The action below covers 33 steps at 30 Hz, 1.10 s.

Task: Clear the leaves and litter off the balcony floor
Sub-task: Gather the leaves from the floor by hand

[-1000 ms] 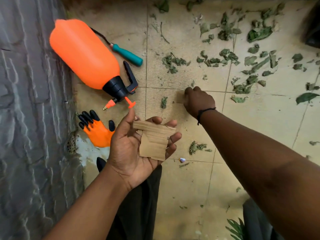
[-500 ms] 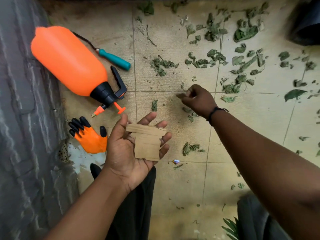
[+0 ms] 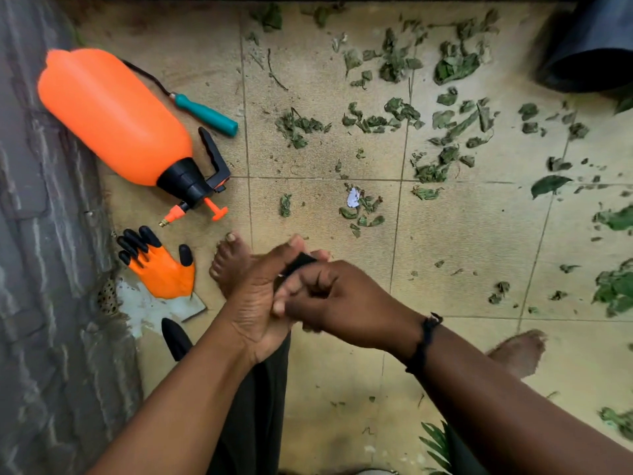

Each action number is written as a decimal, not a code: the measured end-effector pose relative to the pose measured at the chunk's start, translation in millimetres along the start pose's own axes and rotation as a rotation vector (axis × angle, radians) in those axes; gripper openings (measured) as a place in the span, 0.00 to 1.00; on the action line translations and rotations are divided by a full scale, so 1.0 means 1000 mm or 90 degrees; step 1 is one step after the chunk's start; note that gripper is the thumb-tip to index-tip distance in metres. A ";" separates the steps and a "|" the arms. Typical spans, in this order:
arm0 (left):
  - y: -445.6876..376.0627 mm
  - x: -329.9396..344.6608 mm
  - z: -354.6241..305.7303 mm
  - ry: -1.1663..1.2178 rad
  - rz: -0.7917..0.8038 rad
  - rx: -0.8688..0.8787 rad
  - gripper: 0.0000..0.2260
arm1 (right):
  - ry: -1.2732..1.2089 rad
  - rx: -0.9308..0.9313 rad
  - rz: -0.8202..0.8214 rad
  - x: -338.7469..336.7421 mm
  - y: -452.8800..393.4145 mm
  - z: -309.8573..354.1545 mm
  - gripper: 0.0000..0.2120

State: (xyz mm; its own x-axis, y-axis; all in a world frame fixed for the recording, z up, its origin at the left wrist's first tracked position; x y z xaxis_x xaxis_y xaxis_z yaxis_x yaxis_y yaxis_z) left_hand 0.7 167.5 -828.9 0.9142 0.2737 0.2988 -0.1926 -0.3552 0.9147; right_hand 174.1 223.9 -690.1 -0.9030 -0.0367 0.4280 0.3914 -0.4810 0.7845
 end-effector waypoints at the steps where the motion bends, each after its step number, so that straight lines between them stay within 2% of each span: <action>1: -0.031 -0.042 0.024 -0.053 -0.019 0.037 0.30 | -0.011 0.056 0.034 0.002 0.003 -0.006 0.15; 2: -0.038 -0.053 0.035 -0.124 -0.029 0.039 0.42 | -0.020 0.077 0.069 -0.001 0.011 -0.004 0.17; 3: -0.024 -0.045 0.026 -0.156 0.007 0.006 0.37 | -0.048 0.114 0.136 -0.007 0.010 -0.005 0.17; 4: 0.011 -0.005 0.011 -0.186 0.017 -0.051 0.23 | -0.063 0.151 0.221 -0.009 0.009 -0.005 0.14; 5: 0.048 0.065 -0.021 -0.184 0.067 -0.071 0.12 | -0.067 0.164 0.307 -0.015 0.011 -0.007 0.11; 6: 0.072 0.132 -0.045 -0.193 0.167 -0.108 0.08 | -0.102 0.176 0.394 -0.022 0.013 -0.015 0.09; 7: 0.077 0.148 -0.049 -0.225 0.150 -0.154 0.08 | -0.163 0.177 0.445 -0.033 0.012 -0.021 0.09; 8: 0.079 0.155 -0.057 -0.214 0.164 -0.131 0.07 | -0.223 0.178 0.447 -0.046 0.006 -0.025 0.10; 9: 0.068 0.142 -0.052 -0.188 0.119 -0.126 0.07 | -0.258 0.167 0.395 -0.060 -0.005 -0.027 0.09; 10: 0.067 0.140 -0.055 -0.183 0.104 -0.135 0.07 | -0.266 0.165 0.283 -0.078 -0.020 -0.032 0.08; 11: 0.064 0.137 -0.054 -0.171 0.092 -0.157 0.08 | -0.241 0.164 0.124 -0.102 -0.035 -0.039 0.07; 13: 0.063 0.136 -0.056 -0.131 0.098 -0.196 0.09 | -0.078 0.145 -0.220 -0.156 -0.063 -0.056 0.05; 14: 0.066 0.141 -0.058 -0.109 0.117 -0.204 0.10 | 0.038 0.121 -0.355 -0.177 -0.076 -0.061 0.05; 15: 0.066 0.141 -0.060 -0.090 0.125 -0.204 0.10 | 0.167 0.105 -0.437 -0.190 -0.087 -0.063 0.06; 17: 0.066 0.143 -0.061 -0.094 0.151 -0.213 0.10 | 0.381 0.113 -0.474 -0.198 -0.107 -0.066 0.09; 18: 0.067 0.144 -0.064 -0.099 0.160 -0.213 0.11 | 0.438 0.125 -0.472 -0.198 -0.115 -0.068 0.11; 22: 0.071 0.147 -0.073 -0.033 0.225 -0.233 0.17 | 0.529 0.120 -0.488 -0.193 -0.139 -0.064 0.18; 27: 0.069 0.151 -0.076 0.048 0.330 -0.281 0.24 | 0.561 0.095 -0.444 -0.194 -0.148 -0.054 0.13; 30: 0.068 0.155 -0.073 0.041 0.301 -0.273 0.25 | 0.487 0.060 -0.418 -0.200 -0.141 -0.050 0.09; 33: 0.062 0.153 -0.071 0.045 0.150 -0.212 0.25 | 0.397 0.011 -0.454 -0.213 -0.123 -0.047 0.11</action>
State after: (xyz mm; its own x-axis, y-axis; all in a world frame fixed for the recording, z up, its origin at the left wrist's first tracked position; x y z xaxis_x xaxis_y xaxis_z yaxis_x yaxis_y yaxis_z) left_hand 103.4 251.0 -706.7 0.8071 0.2842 0.5175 -0.5087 -0.1101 0.8539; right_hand 310.1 250.2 -899.0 -0.8600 -0.2032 -0.4682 -0.2911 -0.5583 0.7769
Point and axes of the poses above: each hand's wrist, its own y-axis away from the middle knuckle, its own x-axis out of the palm, z = x × y, the point moved 6 cm from there along -y, towards the middle knuckle, and after that the axes turned 2 degrees about z, right-handed, at the moved point
